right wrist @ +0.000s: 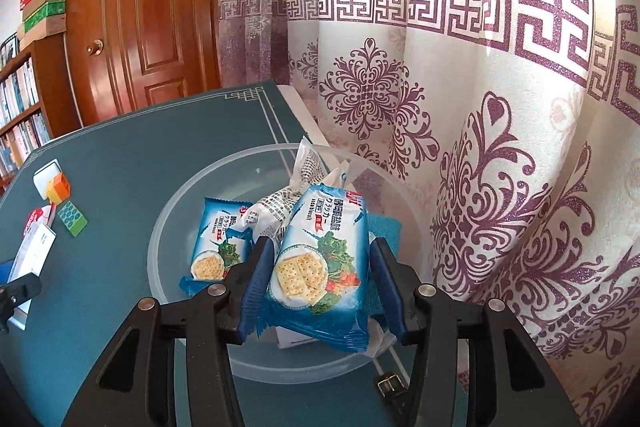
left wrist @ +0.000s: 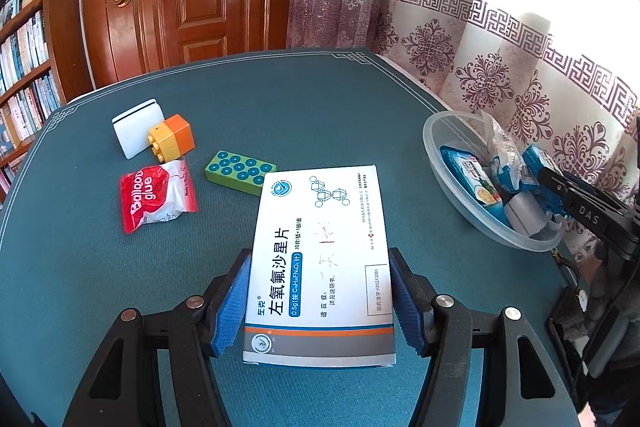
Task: Organize objects
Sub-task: 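Release the cracker packet in the basin while the left gripper carries the box toward it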
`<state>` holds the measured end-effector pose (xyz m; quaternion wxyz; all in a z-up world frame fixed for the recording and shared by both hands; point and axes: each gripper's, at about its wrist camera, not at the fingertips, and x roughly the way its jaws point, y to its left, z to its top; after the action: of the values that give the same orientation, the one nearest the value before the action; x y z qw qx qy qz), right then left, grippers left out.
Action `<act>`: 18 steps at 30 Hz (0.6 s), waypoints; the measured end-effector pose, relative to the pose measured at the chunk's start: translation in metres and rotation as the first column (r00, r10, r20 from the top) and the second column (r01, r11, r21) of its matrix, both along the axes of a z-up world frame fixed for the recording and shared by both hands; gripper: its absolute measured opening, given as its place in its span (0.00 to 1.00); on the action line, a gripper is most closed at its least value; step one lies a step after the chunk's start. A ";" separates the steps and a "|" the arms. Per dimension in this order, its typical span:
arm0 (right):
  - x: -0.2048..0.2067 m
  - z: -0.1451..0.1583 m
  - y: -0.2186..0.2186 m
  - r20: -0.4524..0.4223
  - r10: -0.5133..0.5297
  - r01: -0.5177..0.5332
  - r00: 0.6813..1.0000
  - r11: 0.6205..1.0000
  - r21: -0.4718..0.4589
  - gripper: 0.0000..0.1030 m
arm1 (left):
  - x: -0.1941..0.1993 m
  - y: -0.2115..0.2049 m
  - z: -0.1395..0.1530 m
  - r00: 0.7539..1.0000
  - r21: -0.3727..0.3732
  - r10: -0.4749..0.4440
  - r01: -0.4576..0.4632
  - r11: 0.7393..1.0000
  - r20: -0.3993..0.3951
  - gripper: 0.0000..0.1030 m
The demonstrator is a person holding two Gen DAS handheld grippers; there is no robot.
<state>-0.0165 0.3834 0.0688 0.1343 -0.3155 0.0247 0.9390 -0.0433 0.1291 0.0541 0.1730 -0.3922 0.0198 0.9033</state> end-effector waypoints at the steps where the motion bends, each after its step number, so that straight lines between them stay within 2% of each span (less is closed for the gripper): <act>1: -0.003 -0.001 0.002 0.002 -0.002 0.002 1.000 1.000 0.002 0.48 | 0.000 0.003 0.001 1.000 -0.001 -0.006 0.006 1.000 -0.001 0.65; 7: -0.022 -0.006 0.014 0.014 -0.019 0.019 1.000 1.000 -0.017 0.47 | 0.003 0.021 0.010 0.999 -0.007 -0.037 0.037 0.999 -0.015 0.65; 12: -0.017 -0.003 0.013 -0.011 -0.003 0.003 1.000 1.000 -0.026 0.47 | 0.000 0.039 0.018 0.997 0.011 -0.076 0.077 0.997 -0.013 0.65; 14: -0.012 0.000 0.013 -0.031 -0.003 0.002 1.000 1.000 -0.027 0.50 | -0.003 0.048 0.020 0.995 0.023 -0.095 0.095 0.995 -0.009 0.65; 18: 0.001 0.010 0.014 -0.075 0.000 -0.003 0.997 0.999 -0.032 0.66 | -0.008 0.067 0.024 0.991 0.042 -0.131 0.131 0.990 -0.001 0.65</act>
<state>-0.0156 0.3975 0.0784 0.1276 -0.2822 0.0444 0.9498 -0.0514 0.1958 0.0777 0.2402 -0.3870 0.0266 0.8899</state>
